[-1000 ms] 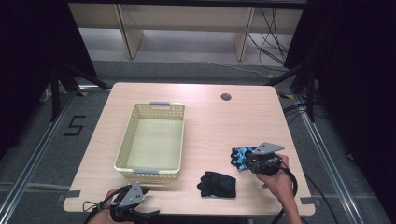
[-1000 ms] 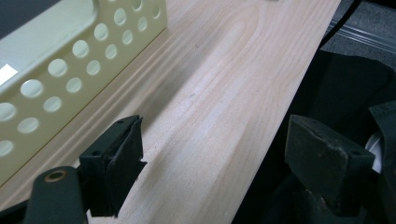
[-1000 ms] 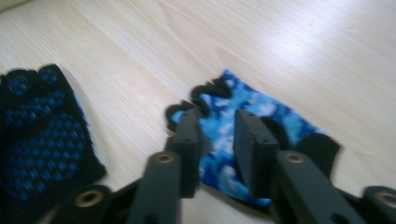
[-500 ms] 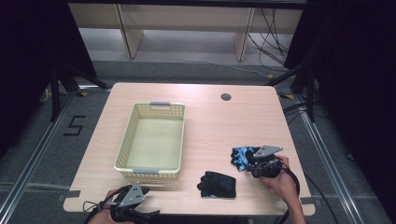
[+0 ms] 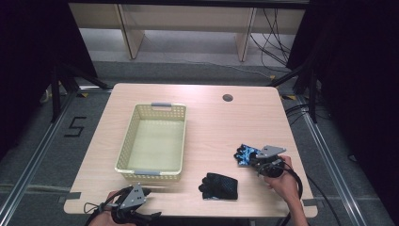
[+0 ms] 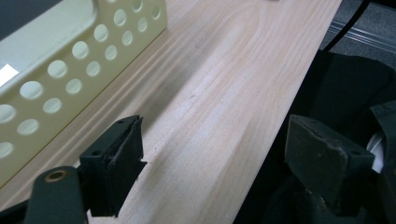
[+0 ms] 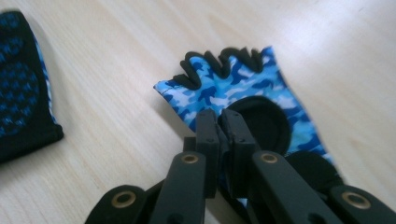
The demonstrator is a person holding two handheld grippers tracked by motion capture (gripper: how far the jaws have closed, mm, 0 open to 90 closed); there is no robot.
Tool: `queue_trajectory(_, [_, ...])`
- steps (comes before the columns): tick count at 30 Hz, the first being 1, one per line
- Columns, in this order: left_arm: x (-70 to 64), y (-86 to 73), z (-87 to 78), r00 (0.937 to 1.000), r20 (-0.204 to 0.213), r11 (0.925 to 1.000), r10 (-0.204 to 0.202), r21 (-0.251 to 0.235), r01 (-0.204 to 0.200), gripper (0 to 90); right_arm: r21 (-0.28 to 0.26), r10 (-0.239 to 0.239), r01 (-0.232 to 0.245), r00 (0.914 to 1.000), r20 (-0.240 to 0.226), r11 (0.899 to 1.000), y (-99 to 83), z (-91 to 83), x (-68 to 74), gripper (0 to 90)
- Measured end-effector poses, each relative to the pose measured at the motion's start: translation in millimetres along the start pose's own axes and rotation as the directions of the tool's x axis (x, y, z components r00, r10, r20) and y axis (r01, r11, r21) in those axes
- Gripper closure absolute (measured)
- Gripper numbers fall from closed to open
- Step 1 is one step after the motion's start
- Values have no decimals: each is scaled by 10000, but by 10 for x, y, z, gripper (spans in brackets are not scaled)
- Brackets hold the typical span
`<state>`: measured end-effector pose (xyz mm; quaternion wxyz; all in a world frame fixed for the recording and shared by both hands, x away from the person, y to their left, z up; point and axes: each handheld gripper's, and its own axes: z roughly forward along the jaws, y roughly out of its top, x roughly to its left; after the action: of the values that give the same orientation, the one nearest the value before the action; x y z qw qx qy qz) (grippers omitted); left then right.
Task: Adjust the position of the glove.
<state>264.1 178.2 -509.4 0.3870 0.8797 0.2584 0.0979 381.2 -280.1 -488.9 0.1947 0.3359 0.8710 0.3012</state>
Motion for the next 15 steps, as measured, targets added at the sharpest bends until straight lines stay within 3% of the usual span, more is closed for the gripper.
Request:
queue_trajectory(1, [11,-1,-3,9998,-109,9998,176,123,-175,191,-104,-10,10,10000,15,9999,12,-25,-3,872])
queue_trajectory(3, [6,-3,1,9997,-160,9998,162,116,-161,191,-229,57,-56,10000,17,9997,29,-55,-6,872])
queue_trajectory(4, [11,0,-9,9994,-253,9997,215,114,-213,190,-604,163,-165,9999,-31,9980,72,-133,-18,873])
queue_trajectory(6, [4,3,-20,9996,-212,9998,170,58,-169,191,-834,35,-28,10000,86,9965,87,-161,-29,873])
queue_trajectory(9, [2,2,-22,9997,-188,9999,143,-3,-143,190,-1283,397,-405,9992,-90,9909,169,-275,11,873])
queue_trajectory(11, [5,2,-22,9997,-210,9999,96,-28,-96,190,-1632,9,-16,10000,-40,9866,262,-361,73,873])
queue_trajectory(13, [6,2,-22,9998,-149,9999,112,-32,-113,190,-1710,55,-73,9999,-115,9852,295,-391,108,873])
queue_trajectory(14, [7,2,-22,9999,-83,10000,97,-6,-97,189,-2030,-256,221,9996,-143,9789,371,-443,180,873])
queue_trajectory(15, [7,2,-22,9999,-83,10000,97,-6,-97,189,-2030,-256,221,9996,-143,9789,371,-443,180,873])
